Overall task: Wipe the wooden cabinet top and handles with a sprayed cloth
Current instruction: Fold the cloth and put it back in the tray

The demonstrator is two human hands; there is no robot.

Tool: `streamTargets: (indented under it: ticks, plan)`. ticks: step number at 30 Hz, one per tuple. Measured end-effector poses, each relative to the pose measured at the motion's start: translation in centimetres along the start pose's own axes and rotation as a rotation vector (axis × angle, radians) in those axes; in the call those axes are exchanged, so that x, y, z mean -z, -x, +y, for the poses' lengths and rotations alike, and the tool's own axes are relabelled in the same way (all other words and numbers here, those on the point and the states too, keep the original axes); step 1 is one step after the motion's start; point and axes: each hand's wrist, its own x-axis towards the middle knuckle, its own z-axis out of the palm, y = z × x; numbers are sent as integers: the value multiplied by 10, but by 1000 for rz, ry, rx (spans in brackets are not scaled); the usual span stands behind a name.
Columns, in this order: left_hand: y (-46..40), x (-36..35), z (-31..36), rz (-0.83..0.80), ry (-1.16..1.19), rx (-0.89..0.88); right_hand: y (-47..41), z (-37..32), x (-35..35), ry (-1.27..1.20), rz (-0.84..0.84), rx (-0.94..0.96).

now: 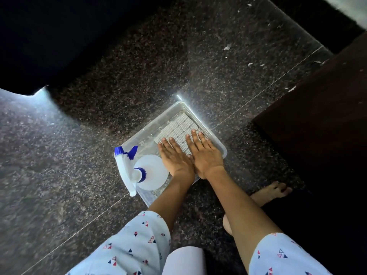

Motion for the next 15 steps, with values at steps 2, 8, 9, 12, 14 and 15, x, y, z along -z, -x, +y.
streamTargets:
  ticks: [2,8,9,12,14,15]
  plan:
    - [0,-4,-2,46,-4,10,3,-1,-3,3,158,46]
    - [8,-6,-3,18,-249,-49,-8,-5,-2,35,-35,21]
    - [7,-5,-2,10,-271,-51,-9,-5,-2,33,-37,20]
    - [6,0,-2,3,-346,-54,-7,-6,2,2,-24,31]
    - [8,2,-3,4,-328,-64,-2,-4,5,-58,30,32]
    - [10,3,-3,19,-319,-60,2,-2,6,-74,83,41]
